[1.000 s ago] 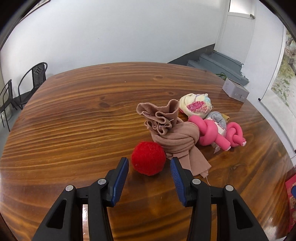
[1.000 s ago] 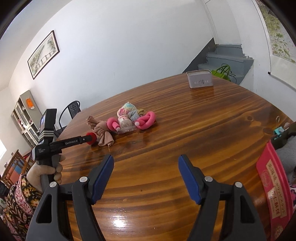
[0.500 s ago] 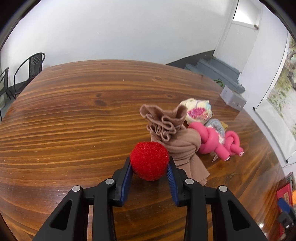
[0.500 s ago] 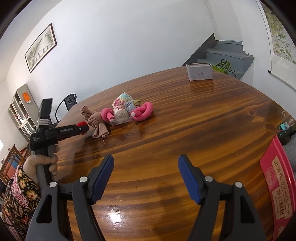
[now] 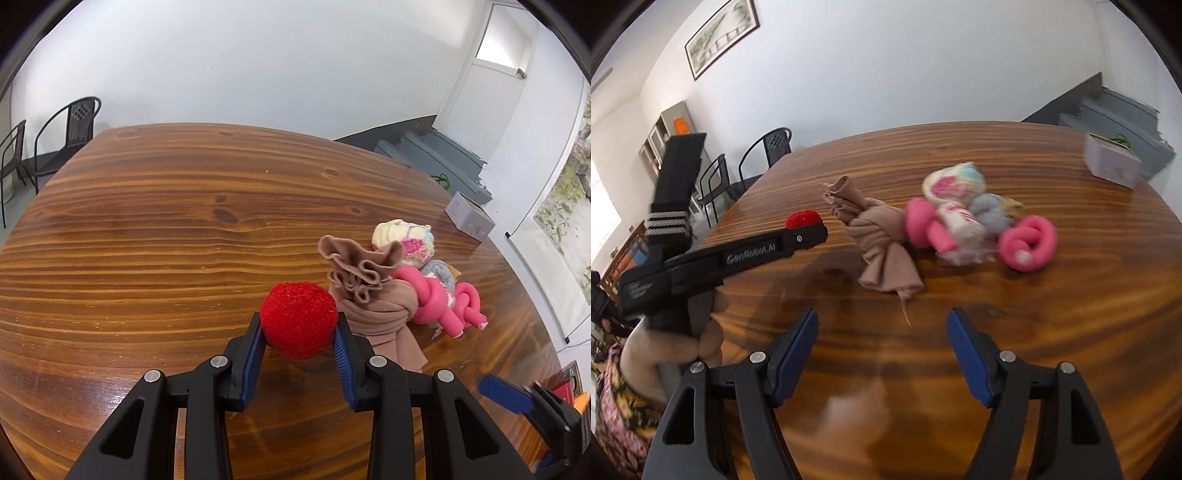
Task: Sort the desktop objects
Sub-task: 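Grasp the red pom-pom ball with the left tool while the right tool grasps the beige stocking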
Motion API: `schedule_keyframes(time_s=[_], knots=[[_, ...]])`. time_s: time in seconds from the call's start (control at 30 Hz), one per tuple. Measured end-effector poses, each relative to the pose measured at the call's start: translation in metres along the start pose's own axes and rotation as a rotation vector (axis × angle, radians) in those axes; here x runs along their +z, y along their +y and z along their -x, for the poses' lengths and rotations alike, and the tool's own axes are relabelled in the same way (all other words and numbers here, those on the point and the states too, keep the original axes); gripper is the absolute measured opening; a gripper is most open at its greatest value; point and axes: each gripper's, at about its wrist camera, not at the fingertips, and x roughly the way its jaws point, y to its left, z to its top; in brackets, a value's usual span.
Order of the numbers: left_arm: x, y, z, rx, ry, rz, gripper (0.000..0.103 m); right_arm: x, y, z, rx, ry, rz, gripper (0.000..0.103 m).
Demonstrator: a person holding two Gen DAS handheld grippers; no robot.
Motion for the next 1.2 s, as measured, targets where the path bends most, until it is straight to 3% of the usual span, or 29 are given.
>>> schedule_keyframes(time_s=[0.27, 0.4, 0.53, 0.67, 0.87, 0.9, 0.93, 1.0, 1.2], knots=[[0.004, 0.009, 0.001, 0.022, -0.01, 0.019, 0.037, 0.032, 0.004, -0.06, -0.082, 0.036, 0.007, 0.071], [0.004, 0.012, -0.001, 0.031, -0.003, 0.026, 0.037, 0.035, -0.004, -0.072, -0.072, 0.075, -0.04, 0.048], [0.003, 0.007, -0.001, 0.024, -0.002, 0.016, 0.037, 0.026, -0.009, -0.058, -0.068, 0.061, -0.037, 0.022], [0.003, 0.0, 0.005, 0.01, -0.014, 0.002, 0.037, 0.02, -0.01, -0.034, -0.044, 0.023, -0.049, 0.009], [0.006, 0.003, 0.012, 0.007, -0.031, 0.021, 0.037, 0.023, -0.007, -0.013, -0.015, -0.03, -0.039, 0.012], [0.007, 0.006, 0.014, 0.011, -0.036, 0.028, 0.037, 0.026, -0.005, -0.014, -0.014, -0.034, -0.031, 0.021], [0.008, 0.009, 0.015, 0.015, -0.042, 0.036, 0.037, 0.029, -0.002, -0.015, -0.01, -0.041, -0.021, 0.04], [0.01, 0.014, 0.018, 0.035, -0.053, 0.041, 0.037, 0.035, 0.004, -0.018, 0.012, -0.053, 0.016, 0.062], [0.016, 0.033, 0.016, 0.078, -0.063, 0.079, 0.037, 0.054, 0.03, -0.047, -0.051, -0.059, 0.182, 0.064]])
